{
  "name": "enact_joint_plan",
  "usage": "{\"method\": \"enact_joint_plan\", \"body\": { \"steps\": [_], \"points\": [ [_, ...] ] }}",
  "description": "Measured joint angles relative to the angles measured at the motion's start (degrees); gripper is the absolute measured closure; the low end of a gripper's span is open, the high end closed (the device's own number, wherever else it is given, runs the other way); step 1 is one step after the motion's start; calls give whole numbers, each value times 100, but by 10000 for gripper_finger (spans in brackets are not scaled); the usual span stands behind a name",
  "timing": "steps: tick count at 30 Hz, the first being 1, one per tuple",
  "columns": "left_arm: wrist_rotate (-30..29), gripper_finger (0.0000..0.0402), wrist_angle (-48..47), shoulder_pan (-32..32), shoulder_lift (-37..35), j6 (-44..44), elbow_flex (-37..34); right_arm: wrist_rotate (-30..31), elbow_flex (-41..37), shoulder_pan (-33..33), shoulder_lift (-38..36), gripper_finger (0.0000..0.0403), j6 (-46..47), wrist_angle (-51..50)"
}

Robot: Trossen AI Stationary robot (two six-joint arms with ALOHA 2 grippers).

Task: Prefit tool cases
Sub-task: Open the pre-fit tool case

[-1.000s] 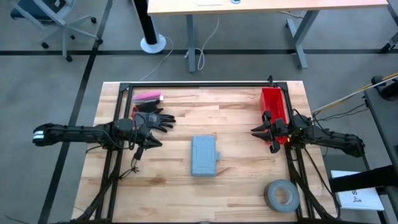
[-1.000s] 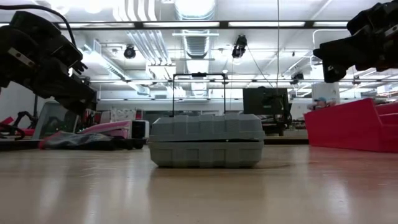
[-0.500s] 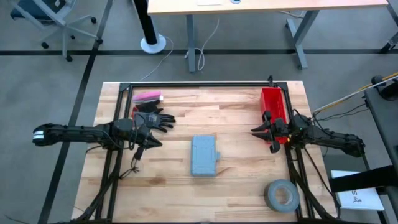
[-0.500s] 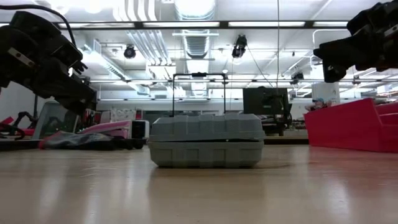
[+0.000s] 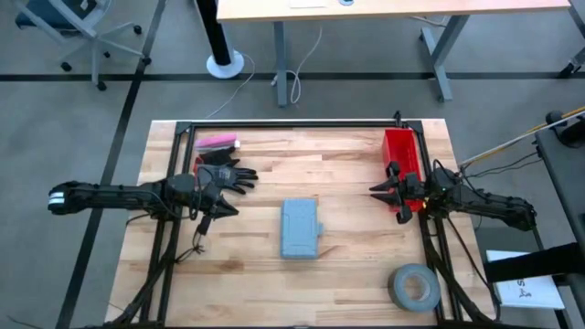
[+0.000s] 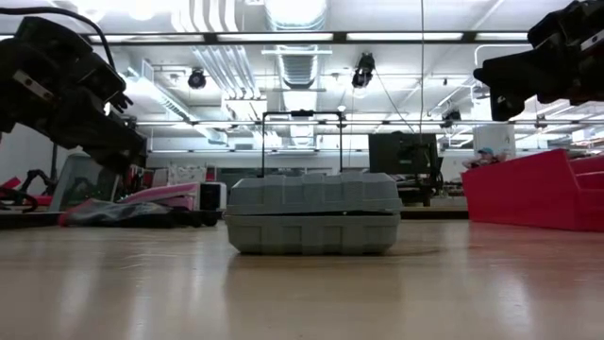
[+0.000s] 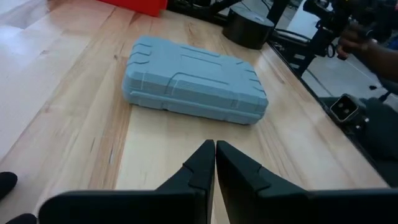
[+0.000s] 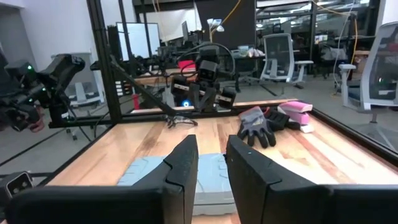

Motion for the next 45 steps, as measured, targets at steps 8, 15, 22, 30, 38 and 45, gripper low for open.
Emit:
{"method": "enact_joint_plan", "body": {
  "steps": [8,15,22,30,38,45],
  "points": [
    [-2,381,203,2,0,-904,0,2,0,0,0,338,151,7],
    [-4,381,470,0,0,-1031,2,2,0,0,0,353,208,26],
    [-15,381,568,1,0,-1029,1,2,0,0,0,347,415,46],
    [-450,381,797,2,13,-1388,199,2,0,0,-2,338,298,45],
    [-552,381,-244,0,978,-920,1690,-46,125,-1,2,356,605,3],
    [-758,381,-765,0,2337,-263,3232,-143,729,-1,54,353,582,-462]
  ]
}}
